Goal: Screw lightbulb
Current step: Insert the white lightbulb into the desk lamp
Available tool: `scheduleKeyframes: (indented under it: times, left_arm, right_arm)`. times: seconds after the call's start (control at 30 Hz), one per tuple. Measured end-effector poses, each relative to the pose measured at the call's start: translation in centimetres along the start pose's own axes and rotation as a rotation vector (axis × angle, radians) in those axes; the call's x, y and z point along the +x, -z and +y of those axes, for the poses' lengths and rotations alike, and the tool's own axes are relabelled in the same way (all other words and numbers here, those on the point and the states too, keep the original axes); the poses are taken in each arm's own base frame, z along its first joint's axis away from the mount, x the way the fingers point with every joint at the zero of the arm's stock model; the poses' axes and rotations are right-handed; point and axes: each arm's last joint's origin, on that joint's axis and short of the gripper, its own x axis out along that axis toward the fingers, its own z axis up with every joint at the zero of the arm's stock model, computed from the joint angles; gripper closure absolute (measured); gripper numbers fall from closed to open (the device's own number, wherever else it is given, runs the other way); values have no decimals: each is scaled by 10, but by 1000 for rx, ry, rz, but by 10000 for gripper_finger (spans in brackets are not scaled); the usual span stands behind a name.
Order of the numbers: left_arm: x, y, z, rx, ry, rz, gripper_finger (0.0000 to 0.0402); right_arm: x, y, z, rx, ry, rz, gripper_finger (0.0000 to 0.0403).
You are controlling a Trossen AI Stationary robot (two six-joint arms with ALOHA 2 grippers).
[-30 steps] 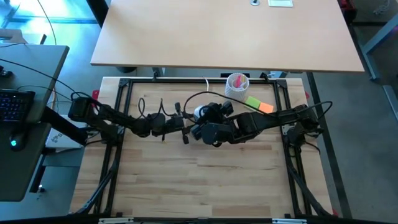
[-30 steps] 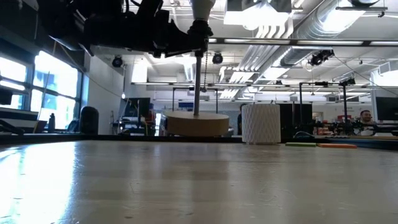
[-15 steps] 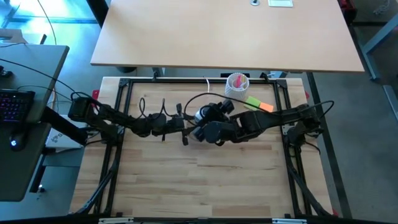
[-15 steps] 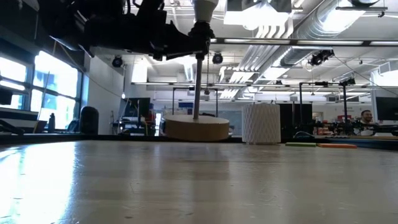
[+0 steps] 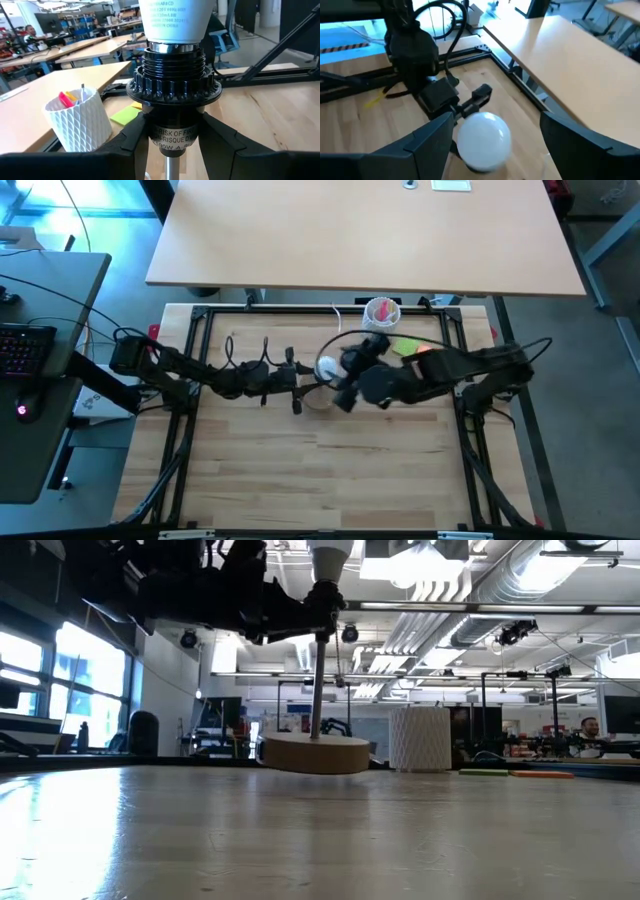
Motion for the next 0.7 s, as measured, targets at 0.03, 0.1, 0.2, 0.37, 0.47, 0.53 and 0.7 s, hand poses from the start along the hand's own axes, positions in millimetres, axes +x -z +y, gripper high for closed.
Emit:
scheduleKeyframes:
  times: [0.03,0.1,0.2,0.37,0.47,0.53,0.7]
  left_arm:
    - [0,0,1,-7,5,0,272]
    - [1,1,3,-25,18,-1,272]
    - [1,1,5,-33,21,-1,271]
    - [1,2,7,-33,32,-2,270]
    - [1,2,7,-32,59,-6,270]
    - [1,1,6,-36,79,-9,270]
    - [1,0,5,-43,108,-20,269]
  right_arm:
    - [-8,0,-4,-24,-7,4,110]
    - [-24,5,-10,-88,-16,37,110]
    - [-41,23,-11,-160,-24,108,110]
    - [-35,86,12,-101,-61,176,110]
    - [-19,127,36,-6,-244,185,110]
    - [-4,149,52,55,-439,183,110]
    - [15,155,62,48,-574,-18,110]
